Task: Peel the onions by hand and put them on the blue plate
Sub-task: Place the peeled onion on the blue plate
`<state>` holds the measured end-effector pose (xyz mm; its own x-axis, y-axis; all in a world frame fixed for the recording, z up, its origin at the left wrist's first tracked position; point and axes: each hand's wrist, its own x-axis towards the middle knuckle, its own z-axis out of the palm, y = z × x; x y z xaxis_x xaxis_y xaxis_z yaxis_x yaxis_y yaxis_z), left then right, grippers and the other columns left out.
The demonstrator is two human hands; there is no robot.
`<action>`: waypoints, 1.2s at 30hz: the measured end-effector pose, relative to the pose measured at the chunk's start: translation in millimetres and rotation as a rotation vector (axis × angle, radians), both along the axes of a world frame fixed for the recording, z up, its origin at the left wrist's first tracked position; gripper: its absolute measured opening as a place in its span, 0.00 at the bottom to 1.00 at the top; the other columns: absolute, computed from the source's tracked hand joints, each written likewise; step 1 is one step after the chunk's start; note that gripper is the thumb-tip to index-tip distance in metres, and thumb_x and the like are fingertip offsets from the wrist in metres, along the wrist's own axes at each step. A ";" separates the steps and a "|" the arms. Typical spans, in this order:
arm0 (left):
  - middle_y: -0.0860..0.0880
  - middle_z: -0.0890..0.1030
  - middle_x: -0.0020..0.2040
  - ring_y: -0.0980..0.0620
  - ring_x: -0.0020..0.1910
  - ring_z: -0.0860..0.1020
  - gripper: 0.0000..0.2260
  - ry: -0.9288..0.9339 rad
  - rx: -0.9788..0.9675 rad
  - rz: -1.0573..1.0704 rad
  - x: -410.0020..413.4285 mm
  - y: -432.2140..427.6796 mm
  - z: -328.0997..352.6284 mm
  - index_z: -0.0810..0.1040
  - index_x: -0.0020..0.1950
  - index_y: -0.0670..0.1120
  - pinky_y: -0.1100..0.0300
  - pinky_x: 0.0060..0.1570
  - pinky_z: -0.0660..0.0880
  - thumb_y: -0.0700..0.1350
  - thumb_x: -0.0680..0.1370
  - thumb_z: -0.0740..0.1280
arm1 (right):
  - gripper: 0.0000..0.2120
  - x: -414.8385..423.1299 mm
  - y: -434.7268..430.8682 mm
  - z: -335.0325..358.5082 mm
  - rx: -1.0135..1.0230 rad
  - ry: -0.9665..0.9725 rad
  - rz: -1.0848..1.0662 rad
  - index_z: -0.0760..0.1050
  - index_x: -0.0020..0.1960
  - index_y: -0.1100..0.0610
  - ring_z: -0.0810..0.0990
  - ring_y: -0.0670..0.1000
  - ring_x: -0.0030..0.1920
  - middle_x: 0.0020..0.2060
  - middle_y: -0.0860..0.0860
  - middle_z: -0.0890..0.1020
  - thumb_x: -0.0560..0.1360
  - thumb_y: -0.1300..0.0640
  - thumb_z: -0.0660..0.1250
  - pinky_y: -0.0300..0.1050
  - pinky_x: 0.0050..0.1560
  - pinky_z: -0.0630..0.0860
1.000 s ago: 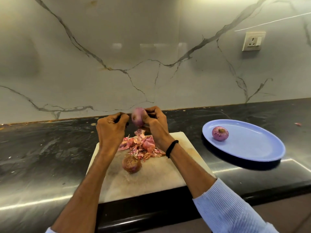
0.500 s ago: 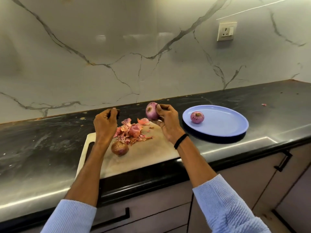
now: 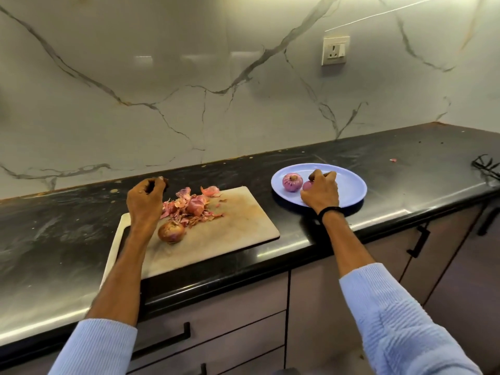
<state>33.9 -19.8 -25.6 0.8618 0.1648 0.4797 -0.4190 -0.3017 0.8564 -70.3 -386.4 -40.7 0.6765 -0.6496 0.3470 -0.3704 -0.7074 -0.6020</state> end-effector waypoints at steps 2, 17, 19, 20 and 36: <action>0.43 0.84 0.44 0.42 0.45 0.81 0.07 -0.010 0.002 -0.004 -2.8 1.6 0.1 0.83 0.50 0.47 0.46 0.48 0.78 0.48 0.81 0.67 | 0.19 3.1 2.3 -1.9 -0.055 0.052 0.024 0.74 0.63 0.59 0.76 0.65 0.56 0.61 0.63 0.69 0.73 0.63 0.70 0.52 0.56 0.74; 0.51 0.82 0.41 0.55 0.43 0.79 0.06 0.057 -0.171 0.030 1.3 14.5 1.5 0.82 0.51 0.45 0.70 0.40 0.76 0.42 0.81 0.65 | 0.13 23.6 173.6 26.1 -0.089 -0.046 0.811 0.81 0.56 0.58 0.79 0.47 0.48 0.50 0.53 0.83 0.75 0.53 0.74 0.41 0.52 0.77; 0.49 0.83 0.42 0.55 0.43 0.81 0.08 0.079 -0.272 0.027 0.5 15.5 2.5 0.82 0.49 0.45 0.69 0.41 0.76 0.41 0.81 0.63 | 0.22 28.2 208.1 24.4 -0.041 0.053 0.971 0.80 0.62 0.57 0.79 0.46 0.50 0.54 0.52 0.83 0.73 0.46 0.75 0.40 0.52 0.77; 0.49 0.84 0.43 0.55 0.43 0.82 0.09 0.089 -0.320 0.021 0.3 15.2 3.2 0.82 0.48 0.46 0.68 0.41 0.77 0.41 0.81 0.62 | 0.27 31.1 220.7 23.0 -0.055 0.101 1.005 0.78 0.65 0.56 0.79 0.48 0.53 0.57 0.53 0.81 0.72 0.42 0.75 0.42 0.56 0.77; 0.47 0.84 0.45 0.48 0.47 0.84 0.18 0.078 -0.393 -0.054 6.8 17.9 3.0 0.82 0.50 0.49 0.47 0.53 0.82 0.58 0.84 0.58 | 0.20 65.2 235.4 14.9 0.172 0.035 0.989 0.81 0.55 0.54 0.79 0.44 0.45 0.44 0.44 0.82 0.74 0.38 0.71 0.39 0.43 0.76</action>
<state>40.7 -2.0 -22.6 0.9057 0.2760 0.3218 -0.3542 0.0755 0.9321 -5.1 -151.0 -25.8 0.9475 0.1705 0.2706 0.3171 -0.6112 -0.7252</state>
